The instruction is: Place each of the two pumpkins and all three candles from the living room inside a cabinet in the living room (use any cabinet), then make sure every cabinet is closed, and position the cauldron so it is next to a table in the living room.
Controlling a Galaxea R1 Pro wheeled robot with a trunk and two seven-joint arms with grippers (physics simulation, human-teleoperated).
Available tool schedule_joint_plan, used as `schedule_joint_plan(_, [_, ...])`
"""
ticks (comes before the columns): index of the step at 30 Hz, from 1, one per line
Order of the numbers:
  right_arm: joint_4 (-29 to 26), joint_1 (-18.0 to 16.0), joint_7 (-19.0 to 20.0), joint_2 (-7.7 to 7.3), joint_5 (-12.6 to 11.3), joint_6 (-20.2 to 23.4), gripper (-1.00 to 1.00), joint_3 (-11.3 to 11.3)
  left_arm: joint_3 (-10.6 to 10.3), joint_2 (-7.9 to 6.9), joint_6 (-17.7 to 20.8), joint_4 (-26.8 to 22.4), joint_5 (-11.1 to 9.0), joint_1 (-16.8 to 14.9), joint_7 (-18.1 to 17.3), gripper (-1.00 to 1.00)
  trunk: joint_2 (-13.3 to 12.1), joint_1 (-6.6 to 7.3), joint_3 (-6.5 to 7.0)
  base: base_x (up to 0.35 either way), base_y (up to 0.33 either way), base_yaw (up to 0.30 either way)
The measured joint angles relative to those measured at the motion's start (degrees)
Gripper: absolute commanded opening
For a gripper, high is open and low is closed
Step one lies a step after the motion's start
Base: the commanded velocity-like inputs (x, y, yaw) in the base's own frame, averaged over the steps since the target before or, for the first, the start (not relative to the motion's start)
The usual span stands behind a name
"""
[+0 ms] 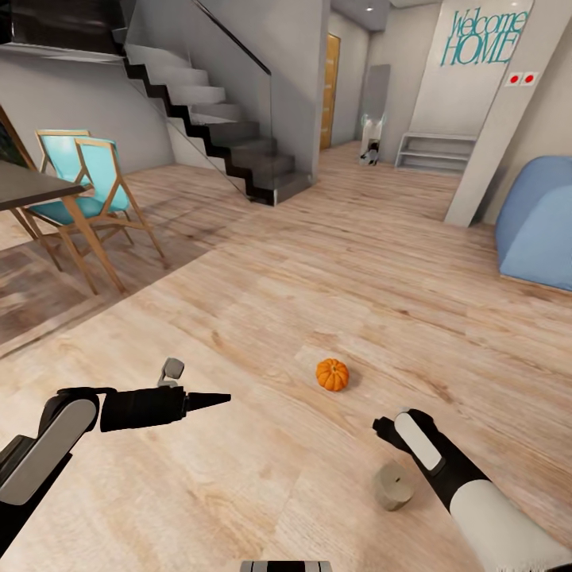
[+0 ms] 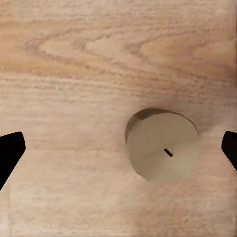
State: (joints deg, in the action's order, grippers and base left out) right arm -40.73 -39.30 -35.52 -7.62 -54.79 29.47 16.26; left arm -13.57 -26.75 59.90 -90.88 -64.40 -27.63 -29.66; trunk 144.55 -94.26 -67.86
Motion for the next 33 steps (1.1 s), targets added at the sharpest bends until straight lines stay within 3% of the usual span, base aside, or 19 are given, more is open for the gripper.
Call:
schedule_joint_plan(17, [0.94, -0.37, 0.01, 0.04, 0.0, -0.31, 1.0, 0.06, -0.01, -0.02, 0.01, -0.01, -0.15, -0.01, -0.04, 1.0, 0.0, 0.0, 0.0, 0.04, -0.027, 0.0])
schedule_joint_plan(33, [1.09, -0.31, 0.01, -0.06, 0.07, -0.5, 1.0, 0.25, -0.01, -0.03, 0.0, -0.03, -0.31, -0.01, -0.05, 1.0, 0.21, -0.42, -3.54, 0.0, 0.0, 0.0])
